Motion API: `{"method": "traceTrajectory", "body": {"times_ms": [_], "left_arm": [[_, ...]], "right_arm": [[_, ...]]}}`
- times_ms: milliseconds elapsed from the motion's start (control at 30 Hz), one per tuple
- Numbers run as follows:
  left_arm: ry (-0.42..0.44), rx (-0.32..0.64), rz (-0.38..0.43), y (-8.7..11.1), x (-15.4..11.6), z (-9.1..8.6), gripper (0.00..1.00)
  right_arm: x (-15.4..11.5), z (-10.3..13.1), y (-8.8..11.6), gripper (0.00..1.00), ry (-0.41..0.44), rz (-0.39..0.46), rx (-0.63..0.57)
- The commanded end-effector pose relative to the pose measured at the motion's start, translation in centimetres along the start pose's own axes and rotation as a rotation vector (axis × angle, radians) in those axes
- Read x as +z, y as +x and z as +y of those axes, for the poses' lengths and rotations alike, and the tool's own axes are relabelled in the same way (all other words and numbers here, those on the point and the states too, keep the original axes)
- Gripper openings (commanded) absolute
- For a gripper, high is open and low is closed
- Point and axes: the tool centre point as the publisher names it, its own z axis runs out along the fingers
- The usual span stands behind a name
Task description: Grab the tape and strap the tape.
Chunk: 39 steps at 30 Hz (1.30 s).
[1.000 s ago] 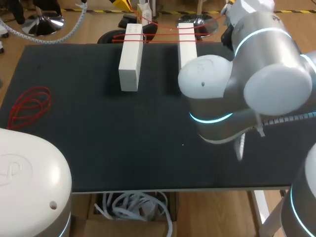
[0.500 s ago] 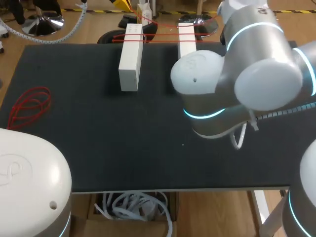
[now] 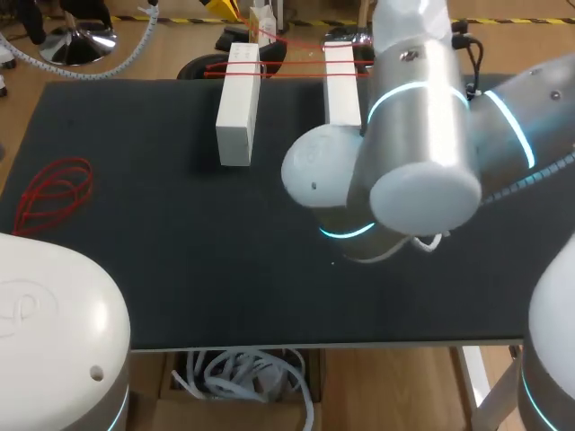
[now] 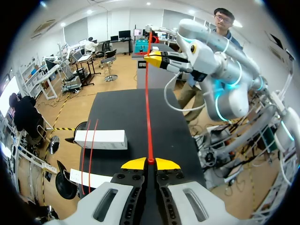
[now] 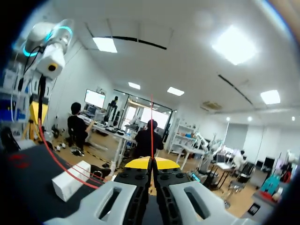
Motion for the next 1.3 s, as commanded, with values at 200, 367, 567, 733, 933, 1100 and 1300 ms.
{"method": "traceTrajectory", "body": {"times_ms": [200, 367, 567, 733, 933, 1100, 1300], "left_arm": [[-0.004, -0.001, 0.001, 0.0, -0.1, 0.0, 0.0], [-0.004, -0.001, 0.001, 0.0, -0.1, 0.0, 0.0], [-0.004, -0.001, 0.001, 0.0, -0.1, 0.0, 0.0], [-0.004, -0.001, 0.001, 0.0, -0.1, 0.0, 0.0], [-0.004, -0.001, 0.001, 0.0, -0.1, 0.0, 0.0], [-0.004, -0.001, 0.001, 0.0, -0.1, 0.0, 0.0], [-0.004, -0.001, 0.001, 0.0, -0.1, 0.0, 0.0]], "right_arm": [[0.1, 0.7, 1.3, 0.0, 0.024, -0.022, -0.219], [0.5, 2.0, 1.7, 0.0, 0.121, 0.045, -0.262], [0.2, 4.0, 2.5, 0.0, 0.173, 0.163, -0.33], [0.1, 4.8, 2.6, 0.0, 0.165, 0.203, -0.398], [0.0, 5.3, 2.4, 0.0, 0.063, 0.162, -0.403], [0.0, 5.3, 2.4, 0.0, 0.063, 0.162, -0.403], [0.0, 5.3, 2.4, 0.0, 0.063, 0.162, -0.403]]}}
